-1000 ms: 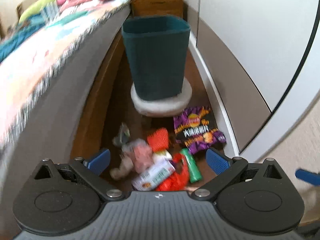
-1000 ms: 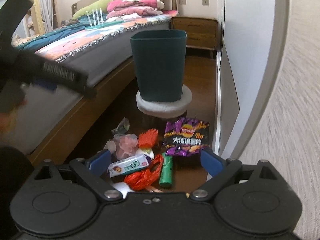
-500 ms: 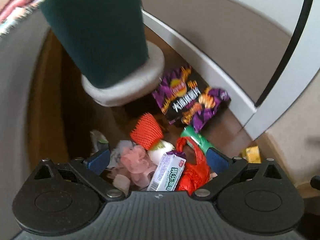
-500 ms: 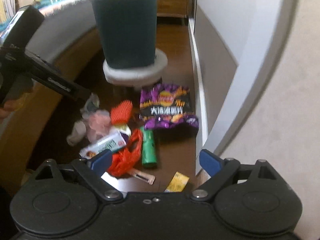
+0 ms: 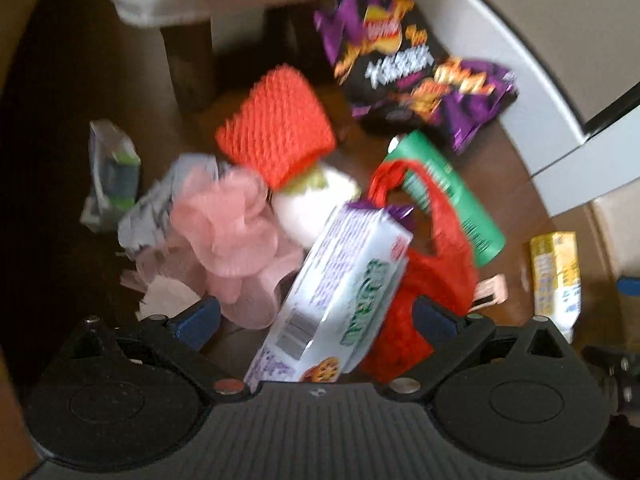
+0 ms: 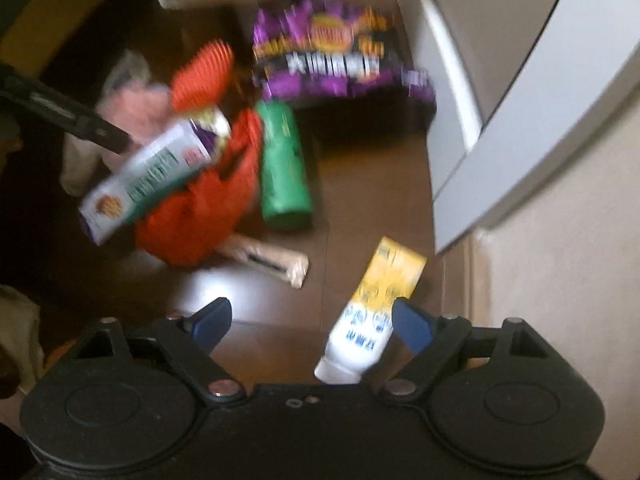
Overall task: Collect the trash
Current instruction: 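Grasp the white-green biscuit box with left tool while right tool grasps yellow juice carton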
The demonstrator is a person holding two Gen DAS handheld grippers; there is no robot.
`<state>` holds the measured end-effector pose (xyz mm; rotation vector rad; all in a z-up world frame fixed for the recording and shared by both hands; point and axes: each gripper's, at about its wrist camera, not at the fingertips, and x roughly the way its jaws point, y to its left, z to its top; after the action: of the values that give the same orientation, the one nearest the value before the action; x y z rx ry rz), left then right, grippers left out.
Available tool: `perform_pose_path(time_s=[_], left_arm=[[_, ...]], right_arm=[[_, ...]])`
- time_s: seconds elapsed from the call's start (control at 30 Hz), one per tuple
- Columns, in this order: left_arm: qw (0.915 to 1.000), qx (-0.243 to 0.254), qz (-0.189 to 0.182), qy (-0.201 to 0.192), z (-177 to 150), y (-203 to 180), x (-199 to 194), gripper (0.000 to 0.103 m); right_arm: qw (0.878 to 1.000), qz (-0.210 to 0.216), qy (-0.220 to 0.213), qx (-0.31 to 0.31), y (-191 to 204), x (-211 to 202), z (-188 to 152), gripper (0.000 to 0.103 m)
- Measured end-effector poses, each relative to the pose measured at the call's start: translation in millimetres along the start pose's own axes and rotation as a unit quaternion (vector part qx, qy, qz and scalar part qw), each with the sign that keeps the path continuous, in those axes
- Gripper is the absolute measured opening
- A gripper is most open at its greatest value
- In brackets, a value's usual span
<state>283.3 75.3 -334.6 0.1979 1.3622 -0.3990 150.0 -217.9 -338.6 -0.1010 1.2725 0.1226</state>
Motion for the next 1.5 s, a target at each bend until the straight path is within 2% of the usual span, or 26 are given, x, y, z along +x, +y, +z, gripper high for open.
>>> perform_pose_path(time_s=[0.1, 0.27, 0.3, 0.37, 0.47, 0.53, 0.6, 0.73, 0.87, 0.9, 0.93, 1.03, 1.1, 1.17, 1.23, 1.33, 1.4, 1.5], left_arm=[[0.9997, 0.006, 0.002, 0.023, -5.4, 10.0, 21.2, 0.102], [0.9979, -0.006, -0.029, 0.058, -10.3, 20.5, 47.6, 0.102], [0.9977, -0.003, -0.031, 0.06, -10.4, 18.6, 50.4, 0.102], [0.9973, 0.004, -0.038, 0.063, -11.7, 15.5, 54.1, 0.102], [0.9968, 0.001, -0.039, 0.069, -13.9, 14.9, 60.2, 0.102], [0.9963, -0.008, -0.042, 0.074, -15.4, 16.7, 63.5, 0.095], [0.9957, -0.018, -0.046, 0.079, -15.3, 19.7, 66.7, 0.091], [0.9962, -0.033, -0.049, 0.064, -14.8, 24.4, 55.9, 0.091], [0.9949, -0.06, -0.05, 0.064, -14.9, 37.0, 51.1, 0.091], [0.9942, -0.068, -0.052, 0.065, -15.1, 40.0, 51.8, 0.086], [0.9938, -0.071, -0.053, 0.067, -15.1, 41.2, 53.4, 0.079], [0.9917, -0.08, -0.066, 0.076, -14.3, 40.6, 57.3, 0.074], [0.9904, -0.088, -0.086, 0.063, -11.9, 40.0, 46.0, 0.074], [0.9921, -0.083, -0.083, 0.044, -8.4, 38.7, 33.9, 0.074], [0.9923, -0.087, -0.078, 0.041, -6.6, 41.0, 33.6, 0.074], [0.9924, -0.087, -0.061, 0.061, -7.9, 43.6, 50.6, 0.074], [0.9915, -0.083, -0.066, 0.075, -12.3, 45.3, 58.4, 0.074], [0.9928, -0.057, -0.06, 0.087, -15.9, 36.0, 66.6, 0.074]], right_arm=[[0.999, 0.005, 0.032, 0.027, -6.2, 21.9, -2.2, 0.086], [0.996, 0.017, 0.061, 0.058, -9.5, 49.9, -4.6, 0.085], [0.996, 0.016, 0.065, 0.058, -7.9, 53.8, -3.9, 0.088], [0.997, 0.005, 0.057, 0.053, -3.9, 55.7, -0.6, 0.091], [0.998, -0.002, 0.052, 0.044, 2.2, 56.1, 7.5, 0.089], [0.998, -0.015, 0.052, 0.043, 3.4, 54.7, 11.7, 0.08], [0.997, -0.022, 0.047, 0.059, -2.3, 50.7, 15.6, 0.077], [0.995, -0.031, 0.032, 0.086, -17.4, 41.8, 21.3, 0.077], [0.995, -0.051, 0.041, 0.081, -24.4, 54.3, 26.7, 0.077], [0.994, -0.052, 0.044, 0.081, -25.6, 56.6, 26.5, 0.077], [0.994, -0.052, 0.046, 0.086, -26.7, 60.1, 26.9, 0.077], [0.993, -0.042, 0.05, 0.101, -30.7, 63.0, 26.7, 0.076], [0.993, -0.038, 0.05, 0.103, -31.7, 62.5, 27.5, 0.076], [0.993, -0.033, 0.046, 0.103, -32.1, 61.5, 27.5, 0.076], [0.993, -0.031, 0.048, 0.107, -33.0, 62.0, 27.1, 0.076], [0.992, -0.028, 0.053, 0.107, -32.0, 65.0, 27.0, 0.075], [0.993, -0.028, 0.055, 0.105, -31.1, 68.3, 26.1, 0.074], [0.992, -0.026, 0.059, 0.109, -31.2, 76.0, 25.9, 0.074]])
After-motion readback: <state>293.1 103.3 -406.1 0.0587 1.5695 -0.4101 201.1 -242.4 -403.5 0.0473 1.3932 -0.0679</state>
